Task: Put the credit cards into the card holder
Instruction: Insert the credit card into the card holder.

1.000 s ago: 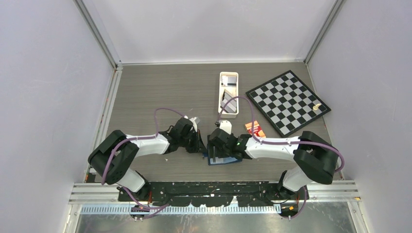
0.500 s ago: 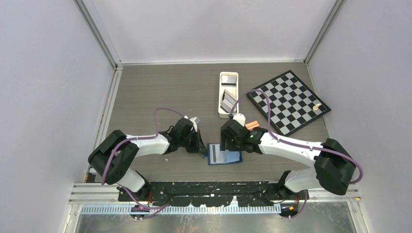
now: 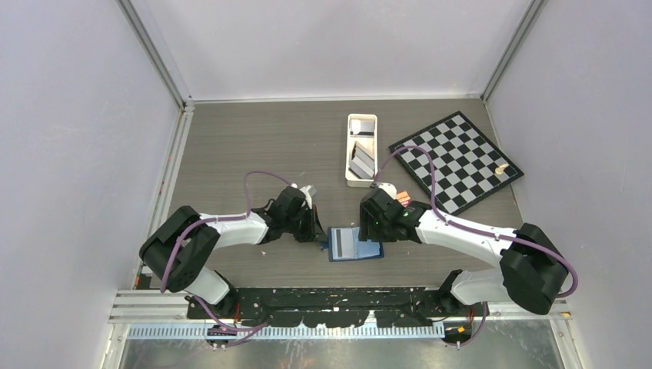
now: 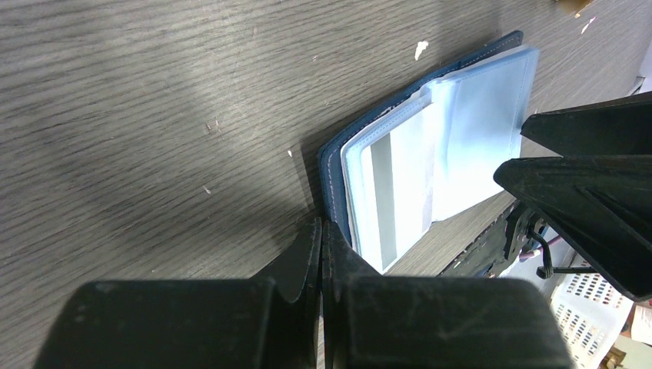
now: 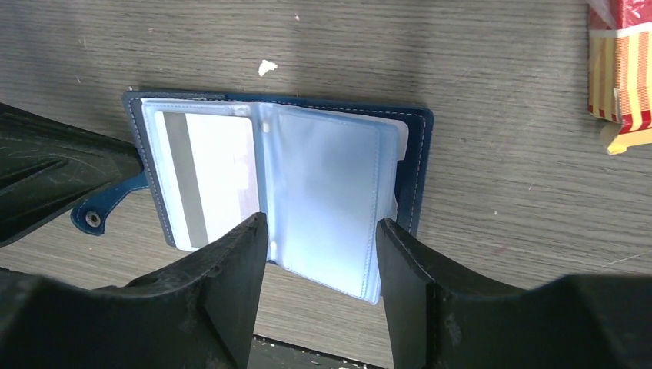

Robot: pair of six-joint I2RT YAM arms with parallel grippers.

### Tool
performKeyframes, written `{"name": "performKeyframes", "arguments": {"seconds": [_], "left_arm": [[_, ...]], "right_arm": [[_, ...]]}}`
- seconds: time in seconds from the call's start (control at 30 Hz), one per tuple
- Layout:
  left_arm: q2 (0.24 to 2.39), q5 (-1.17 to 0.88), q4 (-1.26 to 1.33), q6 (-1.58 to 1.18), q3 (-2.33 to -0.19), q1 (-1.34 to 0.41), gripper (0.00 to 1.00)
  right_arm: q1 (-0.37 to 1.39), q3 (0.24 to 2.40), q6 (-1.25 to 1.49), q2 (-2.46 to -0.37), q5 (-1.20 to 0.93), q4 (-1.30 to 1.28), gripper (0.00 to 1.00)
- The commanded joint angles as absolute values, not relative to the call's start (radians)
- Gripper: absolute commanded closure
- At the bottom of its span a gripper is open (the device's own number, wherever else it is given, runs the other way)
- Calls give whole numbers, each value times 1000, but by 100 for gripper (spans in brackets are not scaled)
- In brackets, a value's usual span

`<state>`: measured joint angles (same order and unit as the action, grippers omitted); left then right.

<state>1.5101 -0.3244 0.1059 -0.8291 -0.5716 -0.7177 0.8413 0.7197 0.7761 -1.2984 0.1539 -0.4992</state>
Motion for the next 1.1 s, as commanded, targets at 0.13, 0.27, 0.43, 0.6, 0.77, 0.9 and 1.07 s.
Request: {"name": "performKeyframes", "arguments": {"seconds": [0.13,0.27,0.43,0.6,0.77,0.9,1.07], "left_arm": [[1497,-313,94,-807,-596,-718,100],[1494,-311,91,-805,-597,-718,100],[1493,-310,89,-804,-594,-718,100],[1495,-310,89,-804,-595,-718,100],[1497,-308,89,-804,-595,-718,100],[1497,-308,91,-805,-594,-718,100],[1501,-311,94,-806,-592,-718,100]], "right_arm": [[828,698,767,-1304,137,-454,46],[826,689,775,-1323,156,-458,45],[827,671,777,-1342,146,-440,44],[827,644,790,-1338,99,-369,45],[827,643,792,-1319,82,-349,51],[826,643,793,-1299,78,-349,52],[827,653,797,-1269,66,-357,50]]}}
